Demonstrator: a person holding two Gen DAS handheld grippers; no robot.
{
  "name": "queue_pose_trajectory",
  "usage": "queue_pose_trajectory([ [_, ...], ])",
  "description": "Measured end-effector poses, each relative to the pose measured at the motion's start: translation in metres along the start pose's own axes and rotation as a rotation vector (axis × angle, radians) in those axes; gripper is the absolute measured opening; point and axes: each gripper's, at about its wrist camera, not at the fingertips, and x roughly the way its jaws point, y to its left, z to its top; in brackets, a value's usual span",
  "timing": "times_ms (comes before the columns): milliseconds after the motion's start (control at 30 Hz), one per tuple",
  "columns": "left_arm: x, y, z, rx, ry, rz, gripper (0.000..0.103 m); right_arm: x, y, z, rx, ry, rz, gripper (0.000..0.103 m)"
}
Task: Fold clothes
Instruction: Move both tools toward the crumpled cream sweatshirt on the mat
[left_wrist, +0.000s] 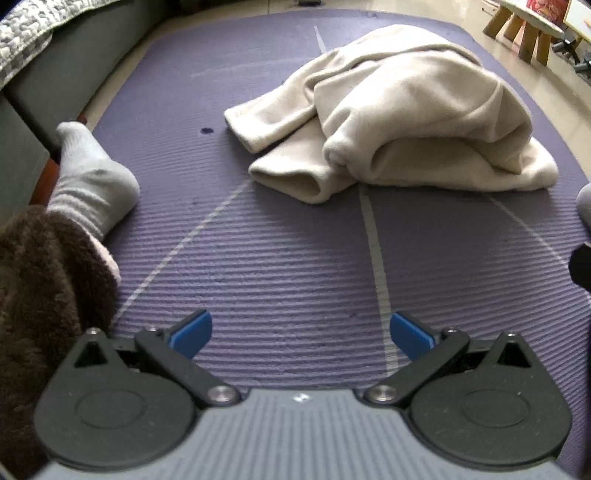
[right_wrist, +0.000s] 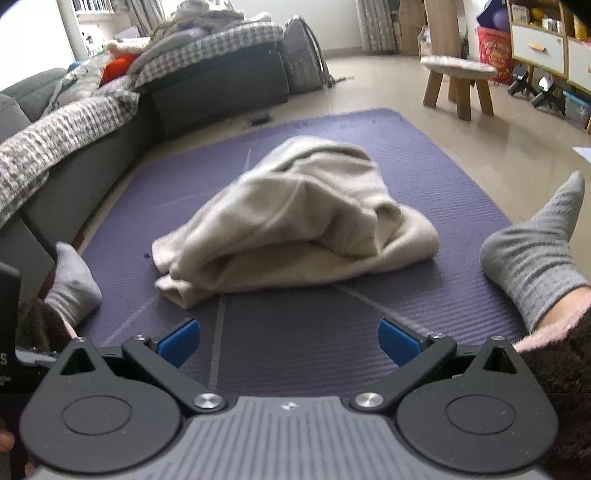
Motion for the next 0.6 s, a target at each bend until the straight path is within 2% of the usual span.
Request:
queue_pose_trajectory([
  [100, -0.025, 0.000, 0.003, -0.002, -0.034, -0.003, 0.103, -0.015, 0.006, 0.010, -0.002, -0.030, -0.011, 0.102],
  [167, -0.044, 0.000, 0.007, 0.005, -0.054, -0.008, 0.103, -0.030, 0.013, 0.022, 0.008, -0.059, 0.010, 0.102],
  [367, -0.122, 0.001, 0.015, -0.005, -0.164, 0.014, 0.103, -0.082, 0.035, 0.062, -0.009, -0.070, 0.061, 0.102],
  [467, -0.155, 0.007, 0.017, -0.046, -0.228, -0.023, 0.103, -0.111, 0.042, 0.079, -0.022, -0.098, 0.054, 0.102],
  [600, -0.191, 0.010, 0.011, -0.057, -0.361, 0.017, 0.103, -0.136, 0.049, 0.090, -0.062, -0.119, 0.012, 0.102],
])
